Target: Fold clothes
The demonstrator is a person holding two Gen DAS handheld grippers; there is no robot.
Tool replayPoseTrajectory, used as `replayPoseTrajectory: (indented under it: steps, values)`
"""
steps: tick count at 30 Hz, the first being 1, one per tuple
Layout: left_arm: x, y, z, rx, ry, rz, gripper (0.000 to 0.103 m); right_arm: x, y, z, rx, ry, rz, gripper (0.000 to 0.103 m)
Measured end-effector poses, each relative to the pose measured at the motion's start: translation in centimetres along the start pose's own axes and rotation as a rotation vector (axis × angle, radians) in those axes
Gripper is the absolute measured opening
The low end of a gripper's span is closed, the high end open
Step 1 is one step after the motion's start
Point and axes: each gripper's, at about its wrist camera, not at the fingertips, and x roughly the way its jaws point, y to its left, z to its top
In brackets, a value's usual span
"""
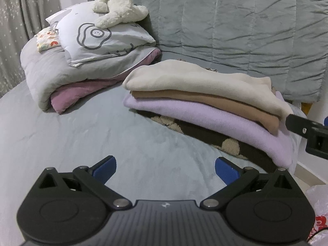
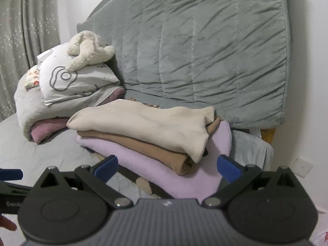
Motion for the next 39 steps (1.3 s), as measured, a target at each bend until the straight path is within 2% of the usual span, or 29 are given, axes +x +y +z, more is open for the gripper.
replayPoseTrajectory:
  steps: [12,22,39]
  values:
    - [-3.6,4.7,-3.6,-0.069,-0.007,0.068,0.103,-2.7,4.8,-0.9,-0.042,0.013,0.108,0.103]
    - [-6.3,10.3,-7.1,-0.119,-0.019,0.134,0.103,-3.4,9.7,-3.0,0.034,0.071,0.289,0.103]
    - [-9.5,20.9,-14.2,-0.282,0.014,0.279,0.103,-5.5,21.5,-7.6,-0.112,0.132,0.418,0.103]
